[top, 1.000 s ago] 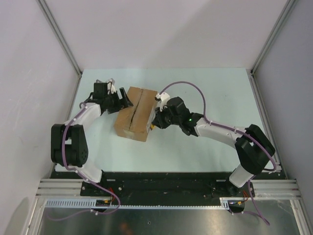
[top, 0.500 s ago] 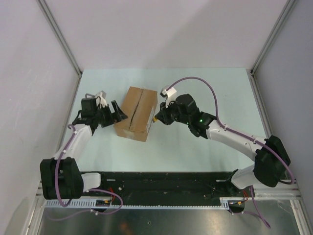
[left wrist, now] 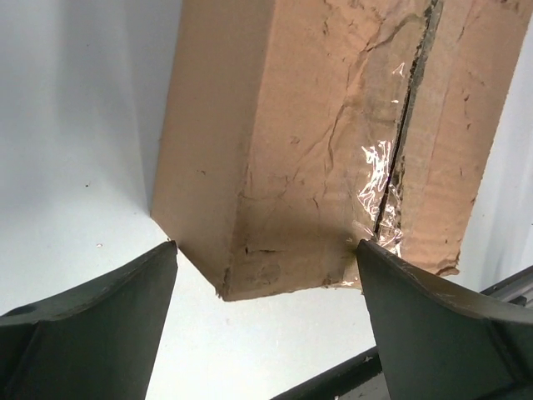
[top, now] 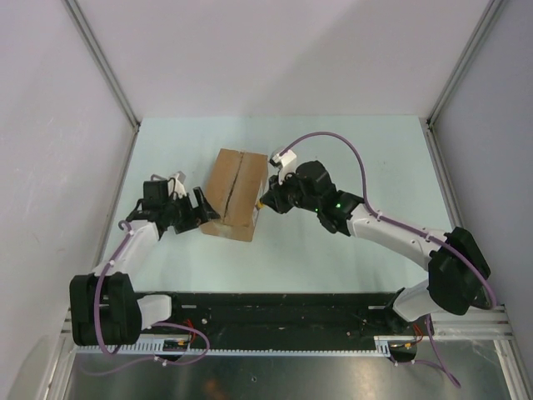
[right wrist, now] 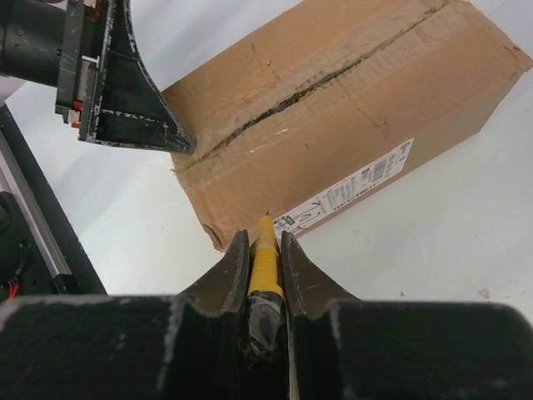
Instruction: Unpack the express box
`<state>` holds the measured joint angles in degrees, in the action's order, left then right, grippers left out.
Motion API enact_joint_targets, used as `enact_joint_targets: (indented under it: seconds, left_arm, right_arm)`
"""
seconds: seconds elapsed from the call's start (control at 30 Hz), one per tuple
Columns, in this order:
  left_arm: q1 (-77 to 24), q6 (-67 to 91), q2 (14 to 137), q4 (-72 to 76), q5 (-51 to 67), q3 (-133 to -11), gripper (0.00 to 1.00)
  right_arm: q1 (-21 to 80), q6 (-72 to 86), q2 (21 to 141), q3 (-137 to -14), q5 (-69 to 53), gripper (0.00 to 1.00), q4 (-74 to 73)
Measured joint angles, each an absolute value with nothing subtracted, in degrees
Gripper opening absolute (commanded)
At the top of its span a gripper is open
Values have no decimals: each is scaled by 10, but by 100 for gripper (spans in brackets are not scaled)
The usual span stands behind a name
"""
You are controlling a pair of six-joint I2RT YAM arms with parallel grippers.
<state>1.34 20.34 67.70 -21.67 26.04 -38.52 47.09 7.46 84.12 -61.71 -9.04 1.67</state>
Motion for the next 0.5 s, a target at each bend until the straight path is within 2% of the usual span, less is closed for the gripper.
enact_joint_targets:
  seconds: [0.23,0.5]
  left_arm:
    - [13,206,695,-221,255,-389,78]
    - [13,209,689,-240,251,-403,86]
  right_arm:
    - [473,74,841,-617,-99,0,21]
    - [511,34,854,-631,-143,0,48]
